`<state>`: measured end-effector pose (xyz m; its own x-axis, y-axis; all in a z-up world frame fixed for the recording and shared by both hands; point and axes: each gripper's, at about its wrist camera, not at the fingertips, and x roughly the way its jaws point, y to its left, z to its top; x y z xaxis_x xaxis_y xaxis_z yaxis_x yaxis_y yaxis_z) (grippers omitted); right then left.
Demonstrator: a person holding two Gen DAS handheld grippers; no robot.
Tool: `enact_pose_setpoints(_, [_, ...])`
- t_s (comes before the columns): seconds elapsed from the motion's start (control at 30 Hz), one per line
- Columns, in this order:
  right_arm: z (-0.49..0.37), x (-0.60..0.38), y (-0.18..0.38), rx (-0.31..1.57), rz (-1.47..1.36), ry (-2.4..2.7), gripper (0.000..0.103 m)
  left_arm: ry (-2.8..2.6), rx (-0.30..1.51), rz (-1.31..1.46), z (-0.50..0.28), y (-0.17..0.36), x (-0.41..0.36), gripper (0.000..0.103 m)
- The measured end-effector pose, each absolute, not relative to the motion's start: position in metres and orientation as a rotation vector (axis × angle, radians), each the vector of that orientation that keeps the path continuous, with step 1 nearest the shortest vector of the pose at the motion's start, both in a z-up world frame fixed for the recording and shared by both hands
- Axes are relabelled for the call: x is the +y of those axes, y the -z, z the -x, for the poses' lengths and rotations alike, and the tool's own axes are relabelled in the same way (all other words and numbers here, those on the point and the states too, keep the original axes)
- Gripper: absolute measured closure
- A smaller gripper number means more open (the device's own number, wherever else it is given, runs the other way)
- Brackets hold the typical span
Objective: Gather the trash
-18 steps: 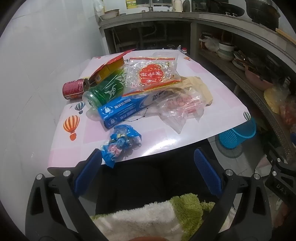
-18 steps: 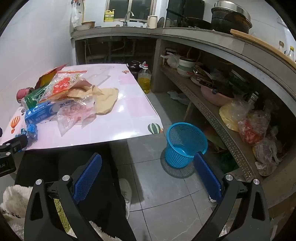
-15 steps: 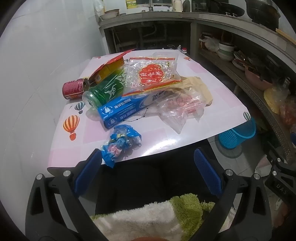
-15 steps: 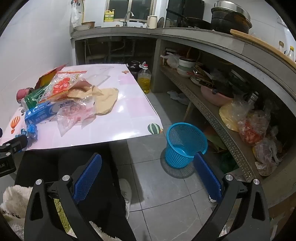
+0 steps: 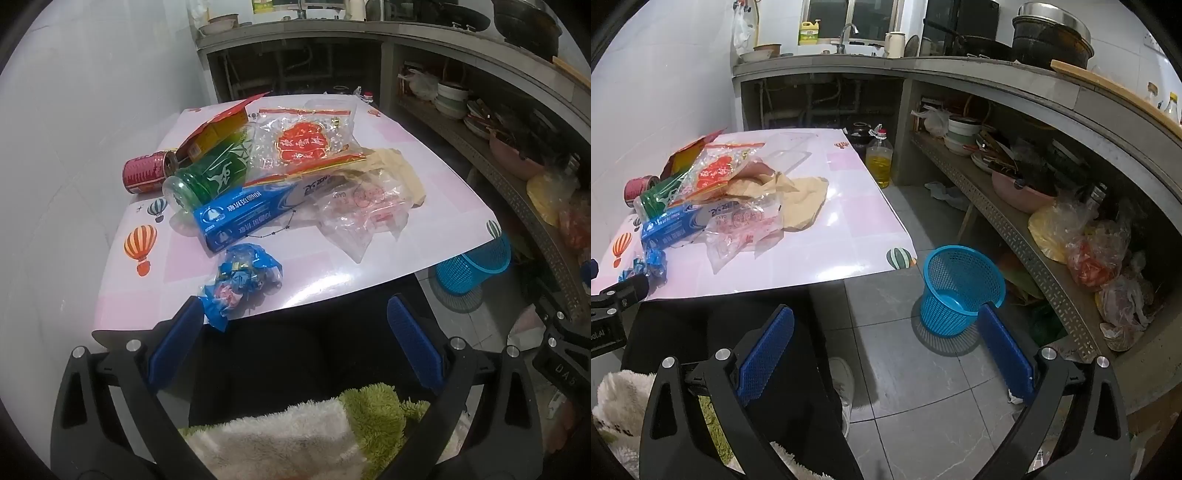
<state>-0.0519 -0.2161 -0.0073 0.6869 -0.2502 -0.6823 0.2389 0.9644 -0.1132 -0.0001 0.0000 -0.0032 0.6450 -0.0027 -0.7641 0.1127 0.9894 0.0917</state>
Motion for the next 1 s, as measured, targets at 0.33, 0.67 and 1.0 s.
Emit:
enact_pose_setpoints(0.33, [0.0520,-0.2148,0.0071,0.765,0.015,0.273,0.006,0.069,0.872,-0.133,-0.0031,0.0043,0.0020,0.008])
enact_pose_setpoints(0.67, [0.0512,-0.2152,0.0046,0.764,0.017,0.273,0.006,0.069,0.874,-0.131,-0.0023,0.0051,0.0012,0.008])
enact_pose_setpoints(1.0, [0.0507,-0.2151,0.0037,0.762,0.017,0.274,0.006,0.070,0.874,-0.129,-0.0026,0.0048,0.0015,0.008])
